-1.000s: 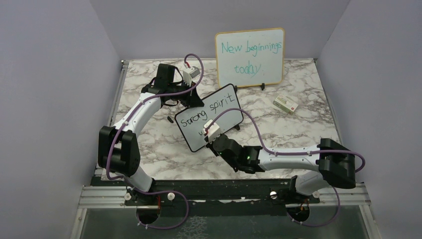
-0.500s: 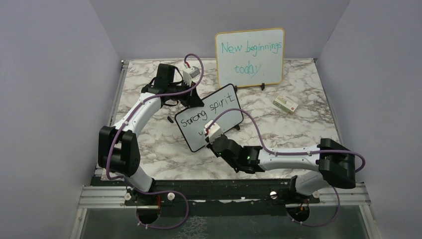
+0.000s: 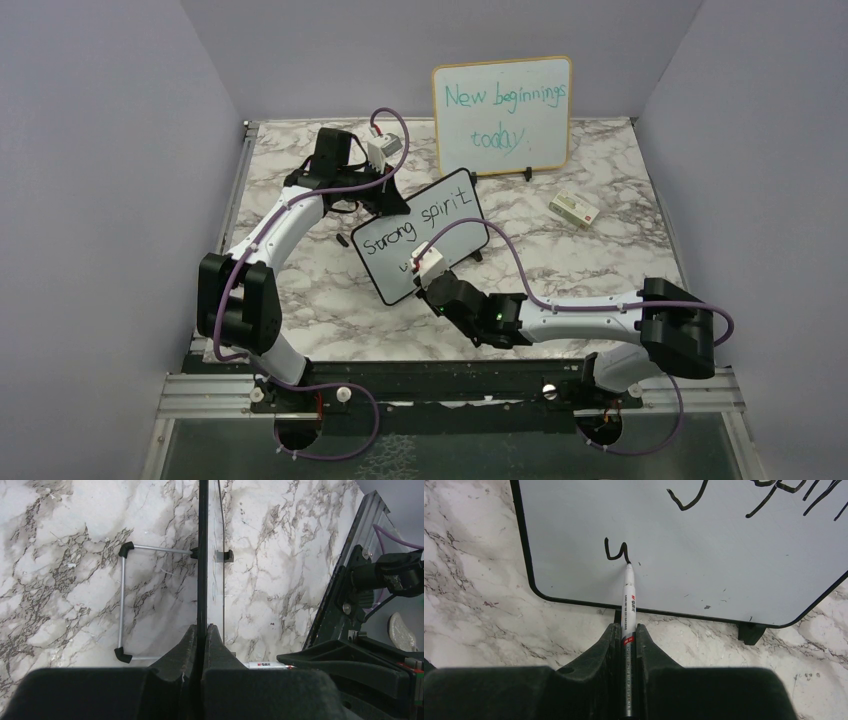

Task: Write a sentence on the whiteboard

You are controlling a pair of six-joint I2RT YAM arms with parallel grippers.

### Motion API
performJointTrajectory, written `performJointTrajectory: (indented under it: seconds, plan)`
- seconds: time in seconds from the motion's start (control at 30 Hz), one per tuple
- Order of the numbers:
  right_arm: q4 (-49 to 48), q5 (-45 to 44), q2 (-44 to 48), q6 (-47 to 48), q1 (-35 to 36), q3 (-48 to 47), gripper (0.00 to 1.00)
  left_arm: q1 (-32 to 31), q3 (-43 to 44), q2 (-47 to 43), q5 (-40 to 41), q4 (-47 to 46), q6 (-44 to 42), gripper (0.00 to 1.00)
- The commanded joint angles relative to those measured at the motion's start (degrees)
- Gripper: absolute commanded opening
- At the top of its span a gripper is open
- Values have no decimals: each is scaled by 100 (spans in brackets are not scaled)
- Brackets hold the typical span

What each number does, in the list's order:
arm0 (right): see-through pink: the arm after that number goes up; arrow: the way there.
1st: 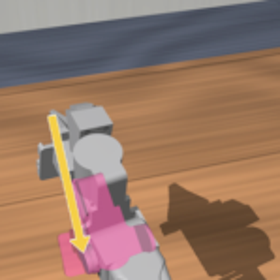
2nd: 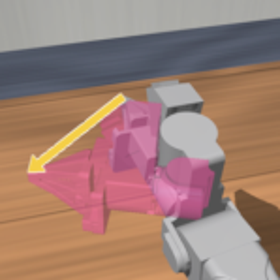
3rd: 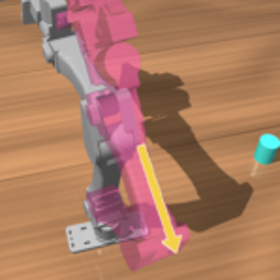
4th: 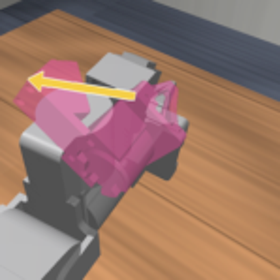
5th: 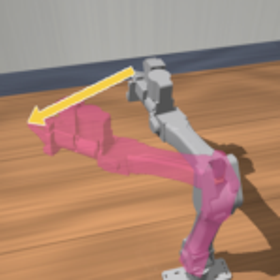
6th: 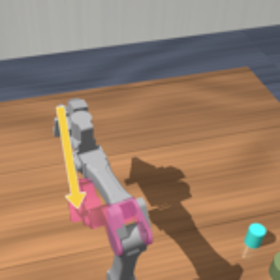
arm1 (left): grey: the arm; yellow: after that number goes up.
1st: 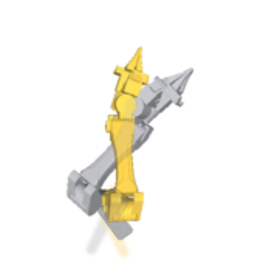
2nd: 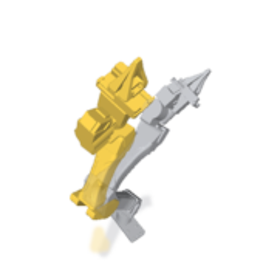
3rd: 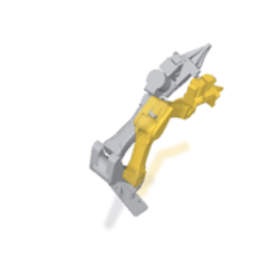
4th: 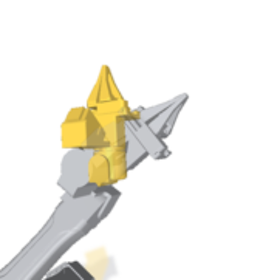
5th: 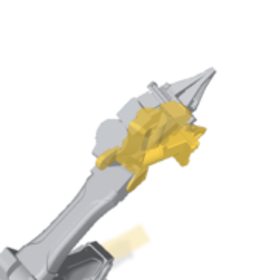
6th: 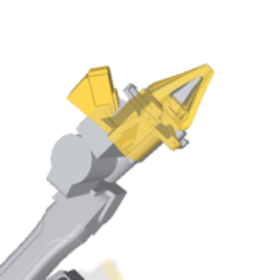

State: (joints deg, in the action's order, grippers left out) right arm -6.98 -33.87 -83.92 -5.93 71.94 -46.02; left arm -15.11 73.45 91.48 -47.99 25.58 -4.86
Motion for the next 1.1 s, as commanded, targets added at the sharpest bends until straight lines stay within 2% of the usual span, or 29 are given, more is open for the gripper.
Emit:
performJointTrajectory:
  seconds: [0.0, 0.73, 1.07]
  plan:
    - [-225, -326, -82, 151, -5, -79, 0, -70, -191, 73, 404, 263, -226, 0]
    - [-684, -433, -166, 446, -14, -255, 0, -71, -191, 63, 386, 272, -239, 0]
    - [-401, -321, 239, 255, -14, -23, 0, -71, -186, 67, 431, 281, -240, 0]
